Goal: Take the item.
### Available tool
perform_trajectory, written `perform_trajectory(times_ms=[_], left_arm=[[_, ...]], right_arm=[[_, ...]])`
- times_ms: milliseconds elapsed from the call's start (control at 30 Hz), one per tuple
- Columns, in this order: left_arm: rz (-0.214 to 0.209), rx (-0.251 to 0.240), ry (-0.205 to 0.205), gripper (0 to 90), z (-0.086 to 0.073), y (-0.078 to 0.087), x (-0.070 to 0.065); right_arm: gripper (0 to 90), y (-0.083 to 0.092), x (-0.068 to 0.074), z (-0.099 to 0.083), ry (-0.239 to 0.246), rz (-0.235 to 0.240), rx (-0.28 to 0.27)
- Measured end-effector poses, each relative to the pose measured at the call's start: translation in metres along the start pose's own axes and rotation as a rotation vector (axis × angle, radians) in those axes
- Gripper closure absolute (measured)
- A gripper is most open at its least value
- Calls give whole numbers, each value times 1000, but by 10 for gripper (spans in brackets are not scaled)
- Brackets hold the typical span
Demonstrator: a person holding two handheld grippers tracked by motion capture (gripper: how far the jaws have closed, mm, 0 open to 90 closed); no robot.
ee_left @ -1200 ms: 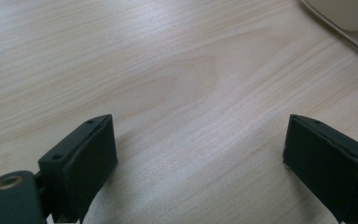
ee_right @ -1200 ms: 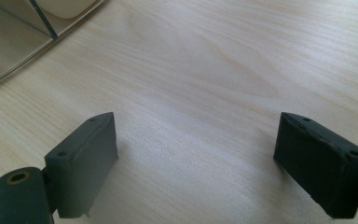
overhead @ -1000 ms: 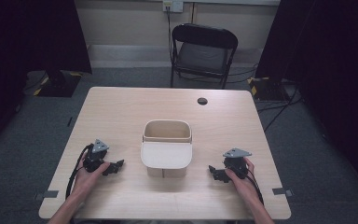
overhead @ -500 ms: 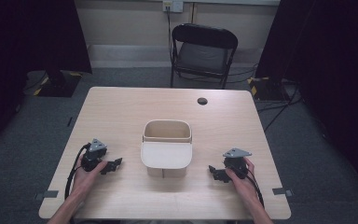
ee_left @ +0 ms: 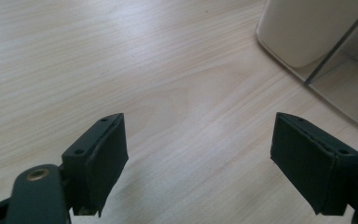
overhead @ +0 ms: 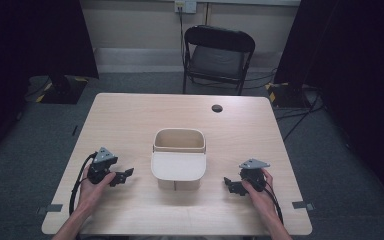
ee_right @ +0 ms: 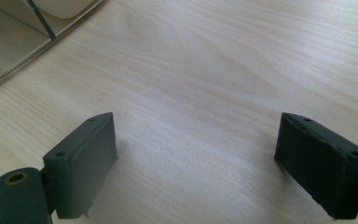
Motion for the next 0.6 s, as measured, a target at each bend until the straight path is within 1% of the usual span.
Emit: perform_trajectory(times_ms=[33,67,100,167,200,233,267,333,433,467,500,567,600], left_arm=[[0,0,0,183,0,0,0],[-19,-1,2,183,0,1,-2],[-26,-4,3,183,1,2,-3],[-26,-5,3,184,1,3,-4],[-42,-13,0,183,2,5,-6],[-42,-13,0,183,2,5,-6],[-64,-18,2,185,2,5,-9],[-84,-24,-17,187,4,7,-14],[-84,-28,-22,190,5,8,-18],[-102,-33,-14,190,6,8,-21],[-125,-32,-20,189,7,9,-25],[-131,-34,-24,189,8,10,-28],[-133,-36,-35,189,8,10,-29]], right_arm=[[118,0,0,0,0,0,0],[118,0,0,0,-1,0,0],[118,0,0,0,0,0,0],[118,0,0,0,-1,0,0],[118,0,0,0,-1,0,0],[118,0,0,0,-1,0,0],[118,0,0,0,0,-1,0],[118,0,0,0,-1,0,0],[118,0,0,0,0,0,0],[118,0,0,0,0,0,0],[118,0,0,0,0,0,0],[118,0,0,0,-1,0,-1],[118,0,0,0,-1,0,-1]])
Point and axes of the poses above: each handheld gripper's, and its own axes: y roughly backward along the jaws, z roughly out of its top, x roughly to its left, the point moved 9 cm from there along -y, roughly forward along the jaws, and after that the axes turned 14 degrees about x, right-handed, at the moved point
